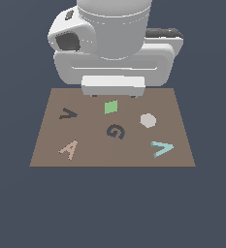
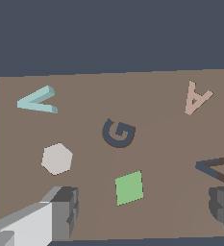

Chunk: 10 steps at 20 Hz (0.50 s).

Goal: Insert a designated object into the corresponding slot on a board.

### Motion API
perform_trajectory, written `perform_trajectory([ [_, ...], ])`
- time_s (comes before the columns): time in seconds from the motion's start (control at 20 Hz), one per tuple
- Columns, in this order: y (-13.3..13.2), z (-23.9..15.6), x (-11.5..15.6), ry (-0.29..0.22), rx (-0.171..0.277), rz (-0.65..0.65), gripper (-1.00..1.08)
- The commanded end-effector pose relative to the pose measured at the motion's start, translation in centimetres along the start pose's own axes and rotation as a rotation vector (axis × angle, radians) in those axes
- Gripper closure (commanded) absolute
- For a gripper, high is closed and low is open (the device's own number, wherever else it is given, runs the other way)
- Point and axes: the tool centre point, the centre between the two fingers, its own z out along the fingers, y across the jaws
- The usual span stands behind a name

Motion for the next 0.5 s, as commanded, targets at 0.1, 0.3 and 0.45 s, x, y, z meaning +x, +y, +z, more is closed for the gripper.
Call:
perform_trajectory([
  [0.1, -0.03, 0.02, -0.01, 0.0, 0.0, 0.002, -0.92],
  [0.3, -0.25, 0.17, -0.06, 0.0, 0.0, 0.019, -0.92],
  [0.45, -0.57, 0.39, -0.13, 0.0, -0.001, 0.043, -0.92],
])
